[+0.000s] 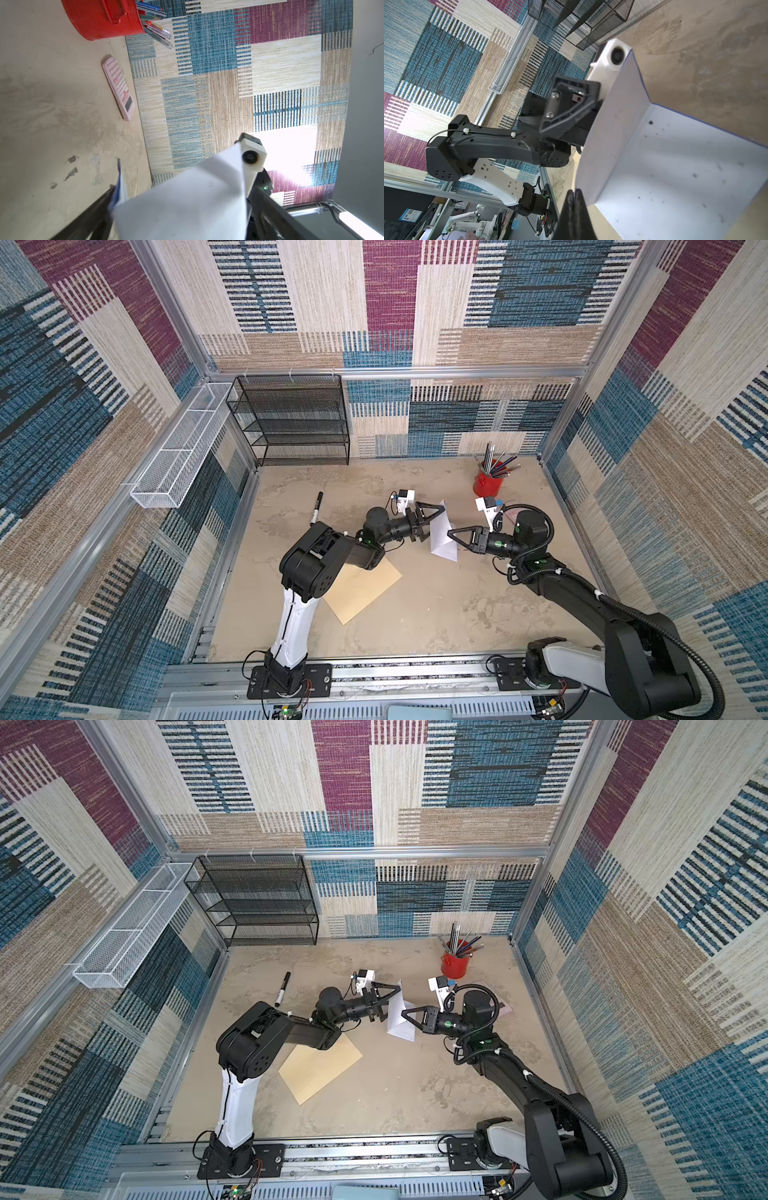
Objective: Fold the letter paper in half and place it into the envelope
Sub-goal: Pick up the letter paper from the center of the board.
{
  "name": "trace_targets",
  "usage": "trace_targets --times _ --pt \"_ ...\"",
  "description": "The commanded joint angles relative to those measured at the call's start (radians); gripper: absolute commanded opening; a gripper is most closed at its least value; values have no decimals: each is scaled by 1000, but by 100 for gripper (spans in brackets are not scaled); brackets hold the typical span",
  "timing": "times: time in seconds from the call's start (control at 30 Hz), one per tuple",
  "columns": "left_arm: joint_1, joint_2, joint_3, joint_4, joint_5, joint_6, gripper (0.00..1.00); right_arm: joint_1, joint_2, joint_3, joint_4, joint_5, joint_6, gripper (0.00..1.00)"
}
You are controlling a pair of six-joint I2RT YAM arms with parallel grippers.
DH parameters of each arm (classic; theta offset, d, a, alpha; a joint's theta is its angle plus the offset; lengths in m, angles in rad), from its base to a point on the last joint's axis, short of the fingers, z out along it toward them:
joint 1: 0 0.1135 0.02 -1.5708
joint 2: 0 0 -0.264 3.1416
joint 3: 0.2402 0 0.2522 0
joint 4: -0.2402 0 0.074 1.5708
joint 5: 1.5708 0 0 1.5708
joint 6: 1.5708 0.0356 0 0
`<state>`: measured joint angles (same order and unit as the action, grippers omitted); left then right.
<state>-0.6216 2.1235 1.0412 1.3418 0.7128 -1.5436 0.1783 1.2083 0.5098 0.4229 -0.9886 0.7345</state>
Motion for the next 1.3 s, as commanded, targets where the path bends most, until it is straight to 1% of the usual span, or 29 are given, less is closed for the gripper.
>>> trace_targets --times 0.0,0.17,0.37,0.43,0.6,0.7,0.77,0.8,0.87,0.9,1.0,1.1,1.17,1.23,1.27 --pt "2 -18 -3 66 20 -11 100 1 6 -17 83 -24 36 0" --pt "1 -35 -2 66 29 -12 95 1 18 -36 69 -6 36 0" --pt "1 -37 -19 66 37 -5 80 1 24 -21 -1 89 31 0" --pt "1 -42 -28 66 37 0 78 1 5 -18 -9 117 31 0" --pt "1 -56 -30 66 35 5 78 1 -21 28 -150 204 -14 0" --pt "1 -51 -17 66 37 3 76 1 -24 31 -194 234 -23 0" --pt "2 -50 -15 67 40 1 73 1 -29 26 -207 252 -21 0" --pt "0 -48 -15 66 42 0 70 1 -32 24 -211 262 -22 0" --pt "0 -48 -18 66 47 -1 57 1 -32 19 -211 266 -21 0" --pt "0 -49 -21 66 50 0 52 0 -28 18 -209 264 -20 0" --pt "1 -50 -35 65 51 2 44 1 -21 16 -204 253 -19 0" --pt "1 -48 -41 65 53 3 24 1 -29 20 -223 264 -33 0" --pt "1 -48 -41 65 54 2 19 0 -35 25 -238 269 -44 0" --pt "2 -46 -37 65 58 1 10 1 -38 27 -247 266 -49 0" --pt "2 -45 -34 65 62 0 3 0 -39 27 -250 266 -50 0"
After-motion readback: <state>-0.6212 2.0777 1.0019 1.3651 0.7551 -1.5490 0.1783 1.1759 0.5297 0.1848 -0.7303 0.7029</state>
